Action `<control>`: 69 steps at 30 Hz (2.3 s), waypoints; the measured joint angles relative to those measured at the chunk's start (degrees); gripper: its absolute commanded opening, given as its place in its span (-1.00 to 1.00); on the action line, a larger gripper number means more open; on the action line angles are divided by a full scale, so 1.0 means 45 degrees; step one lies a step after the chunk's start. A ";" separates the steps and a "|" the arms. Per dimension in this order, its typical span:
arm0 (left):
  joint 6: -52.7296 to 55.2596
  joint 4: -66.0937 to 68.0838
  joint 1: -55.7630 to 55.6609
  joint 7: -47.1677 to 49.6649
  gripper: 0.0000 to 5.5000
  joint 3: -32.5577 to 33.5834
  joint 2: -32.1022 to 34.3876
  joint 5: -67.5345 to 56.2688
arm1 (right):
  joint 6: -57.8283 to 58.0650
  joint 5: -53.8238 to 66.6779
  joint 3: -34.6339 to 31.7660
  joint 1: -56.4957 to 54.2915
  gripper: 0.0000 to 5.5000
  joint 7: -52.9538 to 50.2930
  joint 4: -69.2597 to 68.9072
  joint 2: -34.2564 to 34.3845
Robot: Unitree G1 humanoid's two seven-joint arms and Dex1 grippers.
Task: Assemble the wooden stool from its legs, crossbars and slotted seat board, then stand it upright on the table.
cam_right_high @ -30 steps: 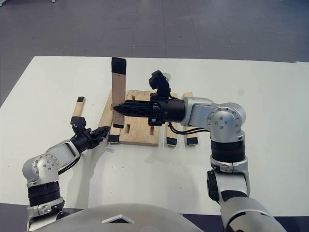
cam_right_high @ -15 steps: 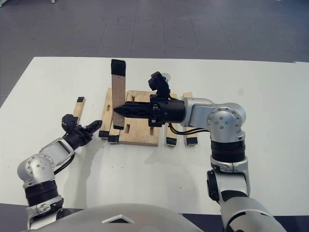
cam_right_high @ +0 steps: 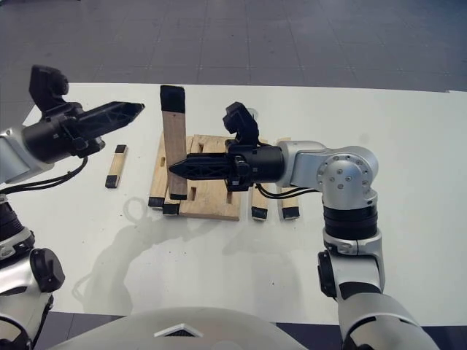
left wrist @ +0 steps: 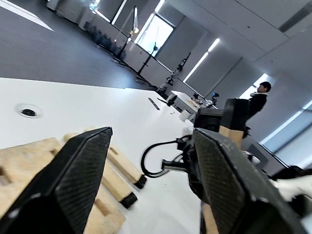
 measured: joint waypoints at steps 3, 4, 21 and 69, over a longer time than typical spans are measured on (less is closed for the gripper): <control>0.0099 0.0111 -0.0079 -0.1457 0.12 -0.0596 0.0816 -0.0212 | -0.0068 -0.0087 0.0112 -0.0173 -0.85 0.0247 0.0020 -0.0074; 0.0088 0.0317 -0.0213 -0.1760 0.12 -0.0694 0.1122 -0.0173 | -0.0068 -0.0094 0.0144 -0.0173 -0.85 0.0275 0.0021 -0.0110; -0.0460 0.1470 -0.2083 -0.2855 0.05 -0.3103 0.0423 0.0618 | -0.0181 -0.0560 0.0636 -0.0183 -0.85 0.0499 0.0031 0.0054; -0.7005 -0.2371 0.1851 0.7800 -0.84 -0.2717 -0.2964 0.9634 | -0.6307 -0.8108 -0.0342 0.0513 -0.37 -0.6672 0.1549 0.1760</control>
